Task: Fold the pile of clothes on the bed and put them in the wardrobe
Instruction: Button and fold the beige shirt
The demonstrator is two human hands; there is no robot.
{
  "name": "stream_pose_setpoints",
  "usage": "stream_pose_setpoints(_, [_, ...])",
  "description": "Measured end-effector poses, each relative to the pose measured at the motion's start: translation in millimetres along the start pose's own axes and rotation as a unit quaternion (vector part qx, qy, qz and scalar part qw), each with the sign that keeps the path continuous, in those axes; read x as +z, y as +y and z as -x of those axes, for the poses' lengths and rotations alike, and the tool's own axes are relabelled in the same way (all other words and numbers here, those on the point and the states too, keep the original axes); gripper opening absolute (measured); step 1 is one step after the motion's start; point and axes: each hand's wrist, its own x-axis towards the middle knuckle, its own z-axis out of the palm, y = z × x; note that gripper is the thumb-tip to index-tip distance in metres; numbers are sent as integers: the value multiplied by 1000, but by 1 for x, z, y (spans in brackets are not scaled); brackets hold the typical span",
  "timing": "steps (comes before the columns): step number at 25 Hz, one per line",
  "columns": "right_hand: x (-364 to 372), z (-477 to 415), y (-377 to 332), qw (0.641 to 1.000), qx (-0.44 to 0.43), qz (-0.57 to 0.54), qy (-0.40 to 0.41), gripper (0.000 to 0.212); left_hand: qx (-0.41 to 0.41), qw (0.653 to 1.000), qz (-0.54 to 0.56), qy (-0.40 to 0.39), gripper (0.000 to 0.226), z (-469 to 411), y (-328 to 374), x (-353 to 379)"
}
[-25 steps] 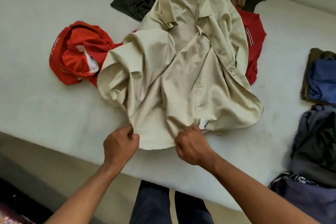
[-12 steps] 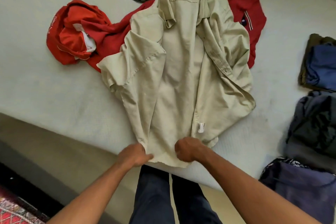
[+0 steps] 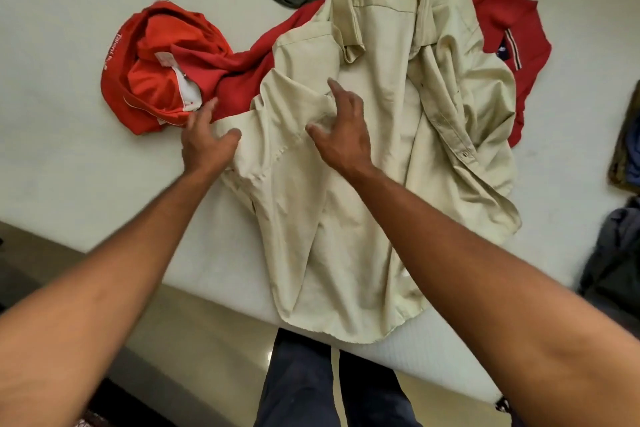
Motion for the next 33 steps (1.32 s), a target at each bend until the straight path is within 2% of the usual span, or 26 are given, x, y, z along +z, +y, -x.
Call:
stream_pose_setpoints(2, [4, -21, 2, 995, 8, 90, -38, 47, -9, 994, -26, -105, 59, -23, 6, -1])
stream_pose_setpoints(4, [2, -26, 13, 988, 18, 136, -77, 28, 46, 971, -173, -158, 37, -34, 9, 0])
stream_pose_setpoints(6, [-2, -18, 30, 979, -3, 181, -98, 21, 129, 955, -256, -79, 23, -22, 19, -13])
stream_pose_setpoints(9, [-12, 2, 55, 964, -16, 224, -141, 22, 248, 931, -254, 86, 18, 36, 28, -40])
stream_pose_setpoints(11, [-15, 5, 56, 966, 12, 201, -159, 29, 288, 907, -289, 102, 12, 96, 20, -37])
stream_pose_setpoints(14, [-19, 3, 37, 978, 51, 143, -141, 33, 228, 919, -316, 58, 23, 164, -7, -22])
stream_pose_setpoints(17, [-33, 0, 8, 997, 61, -24, 37, 22, 203, 948, -244, 24, 23, 203, -9, -1])
stream_pose_setpoints(18, [-37, -5, -1, 991, 51, -91, 89, 20, 232, 943, -239, -8, 22, 216, -1, 8])
stream_pose_setpoints(19, [-41, -10, -10, 985, 31, -133, 109, 22, 265, 928, -249, -80, 22, 231, 8, 21])
stream_pose_setpoints(20, [-43, -15, -16, 986, 1, -135, 97, 27, 283, 903, -265, -187, 23, 248, 19, 33])
stream_pose_setpoints(21, [-43, -18, -19, 992, -32, -100, 64, 34, 272, 880, -267, -282, 27, 260, 25, 47])
stream_pose_setpoints(22, [-43, -20, -20, 997, -66, -36, 17, 42, 223, 876, -245, -351, 31, 260, 28, 57])
stream_pose_setpoints(23, [-40, -18, -17, 994, -91, 54, -40, 50, 156, 899, -174, -370, 32, 255, 28, 64])
stream_pose_setpoints(24, [-37, -13, -10, 979, -102, 150, -96, 55, 92, 931, -81, -342, 29, 246, 24, 68])
stream_pose_setpoints(25, [-32, -7, -2, 956, -96, 236, -145, 58, 54, 964, -13, -261, 26, 232, 15, 70])
stream_pose_setpoints(27, [-27, 7, 15, 923, -46, 337, -180, 54, 50, 996, -1, -68, 34, 199, -2, 70])
stream_pose_setpoints(28, [-28, 13, 26, 927, -10, 341, -158, 49, 61, 998, -7, -15, 45, 184, -12, 70])
stream_pose_setpoints(29, [-31, 20, 35, 940, 34, 315, -122, 41, 55, 998, -8, -21, 53, 169, -21, 71])
stream_pose_setpoints(31, [-42, 30, 55, 966, 157, 201, -44, 29, 25, 990, 1, -137, 57, 151, -26, 75])
stream_pose_setpoints(33, [-53, 40, 68, 962, 269, 40, 37, 19, 54, 971, -41, -229, 58, 149, -24, 83])
